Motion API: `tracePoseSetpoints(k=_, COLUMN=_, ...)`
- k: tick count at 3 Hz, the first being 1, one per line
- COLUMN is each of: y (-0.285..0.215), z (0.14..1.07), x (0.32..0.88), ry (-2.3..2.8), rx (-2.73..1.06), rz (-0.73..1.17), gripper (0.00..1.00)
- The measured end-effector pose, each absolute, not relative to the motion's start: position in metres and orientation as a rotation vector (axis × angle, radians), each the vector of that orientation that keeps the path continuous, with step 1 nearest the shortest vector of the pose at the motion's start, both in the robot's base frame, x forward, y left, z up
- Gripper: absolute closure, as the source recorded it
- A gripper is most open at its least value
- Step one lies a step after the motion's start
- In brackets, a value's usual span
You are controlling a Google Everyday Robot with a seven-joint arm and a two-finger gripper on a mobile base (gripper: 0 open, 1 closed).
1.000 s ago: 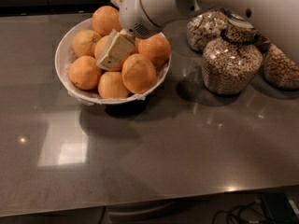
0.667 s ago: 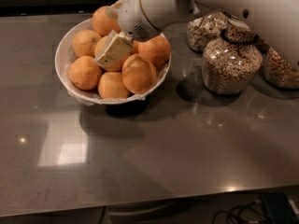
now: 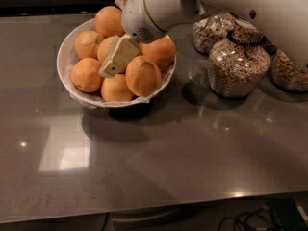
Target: Pick orange from white bowl
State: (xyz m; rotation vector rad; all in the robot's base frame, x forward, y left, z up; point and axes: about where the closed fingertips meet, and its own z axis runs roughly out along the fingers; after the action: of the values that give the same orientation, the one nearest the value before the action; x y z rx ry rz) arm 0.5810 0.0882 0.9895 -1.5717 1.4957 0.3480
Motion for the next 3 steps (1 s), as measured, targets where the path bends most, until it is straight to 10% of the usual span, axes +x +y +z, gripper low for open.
tracePoseSetpoints(k=3, y=0.0902, z=0.9784, x=0.5834, ry=1.538, rx=-1.569, rz=0.346, gripper=0.16)
